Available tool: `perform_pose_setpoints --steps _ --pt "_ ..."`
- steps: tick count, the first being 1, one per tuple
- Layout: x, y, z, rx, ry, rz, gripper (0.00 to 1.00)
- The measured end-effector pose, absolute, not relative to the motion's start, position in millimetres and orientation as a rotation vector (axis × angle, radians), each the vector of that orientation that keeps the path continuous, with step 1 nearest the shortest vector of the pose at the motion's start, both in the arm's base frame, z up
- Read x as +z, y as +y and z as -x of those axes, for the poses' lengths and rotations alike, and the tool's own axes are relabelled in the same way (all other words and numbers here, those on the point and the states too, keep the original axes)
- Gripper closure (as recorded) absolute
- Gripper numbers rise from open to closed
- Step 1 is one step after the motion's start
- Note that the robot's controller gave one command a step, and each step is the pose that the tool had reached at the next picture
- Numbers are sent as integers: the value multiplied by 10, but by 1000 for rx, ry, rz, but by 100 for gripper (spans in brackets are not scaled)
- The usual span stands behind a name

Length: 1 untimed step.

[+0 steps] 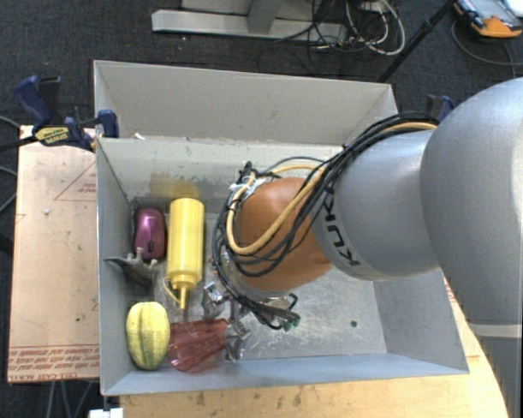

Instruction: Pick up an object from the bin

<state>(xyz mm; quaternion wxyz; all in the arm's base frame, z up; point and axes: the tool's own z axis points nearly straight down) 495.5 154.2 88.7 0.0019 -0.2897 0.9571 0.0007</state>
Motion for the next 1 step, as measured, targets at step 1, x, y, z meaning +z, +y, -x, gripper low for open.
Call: perform_pose_setpoints --steps 1 --pt "953 1544 -4959 2 3003 908 100"
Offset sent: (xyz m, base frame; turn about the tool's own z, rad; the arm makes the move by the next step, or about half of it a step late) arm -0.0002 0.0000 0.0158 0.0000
